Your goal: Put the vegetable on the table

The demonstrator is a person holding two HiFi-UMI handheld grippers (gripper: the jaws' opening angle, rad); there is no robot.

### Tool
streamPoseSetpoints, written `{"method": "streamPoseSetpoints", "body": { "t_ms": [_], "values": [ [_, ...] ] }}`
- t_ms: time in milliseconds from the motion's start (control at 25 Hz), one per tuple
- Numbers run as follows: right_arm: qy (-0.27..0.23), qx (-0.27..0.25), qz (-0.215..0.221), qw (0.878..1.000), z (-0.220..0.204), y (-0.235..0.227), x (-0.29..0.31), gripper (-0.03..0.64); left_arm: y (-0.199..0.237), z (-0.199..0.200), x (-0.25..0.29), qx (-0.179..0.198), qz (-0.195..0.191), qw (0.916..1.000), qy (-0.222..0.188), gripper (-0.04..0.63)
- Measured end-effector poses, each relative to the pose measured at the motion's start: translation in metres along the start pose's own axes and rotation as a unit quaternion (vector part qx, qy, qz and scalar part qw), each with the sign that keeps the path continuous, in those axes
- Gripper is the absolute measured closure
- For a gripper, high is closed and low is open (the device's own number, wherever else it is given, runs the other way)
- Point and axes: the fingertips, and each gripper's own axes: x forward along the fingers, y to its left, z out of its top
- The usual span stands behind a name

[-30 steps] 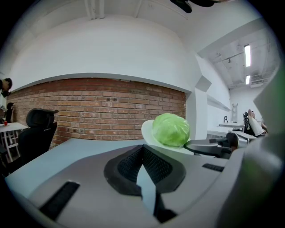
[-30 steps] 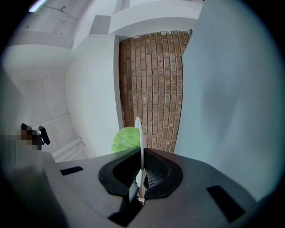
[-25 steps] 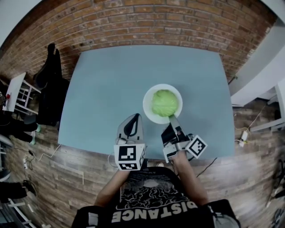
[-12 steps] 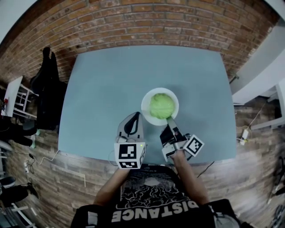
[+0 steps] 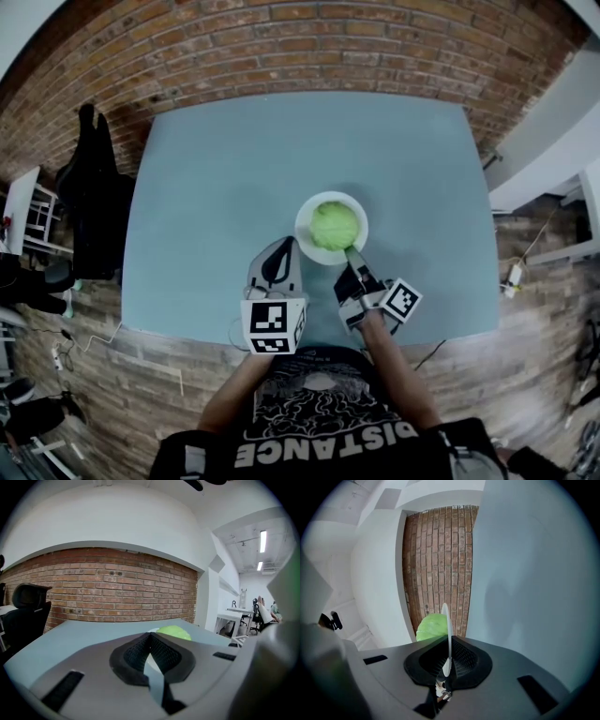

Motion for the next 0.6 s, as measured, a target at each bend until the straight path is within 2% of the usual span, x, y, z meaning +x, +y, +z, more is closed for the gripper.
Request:
{"method": "streamPoseSetpoints", "body": {
  "t_ms": [600],
  "values": [
    [0.01,0.013,-0.104,0.994,-0.015,-0.056,0.004,0.6,0.007,-0.012,0.007,-0.012,-0.01,0.9998,0.011,0.595]
  ]
}}
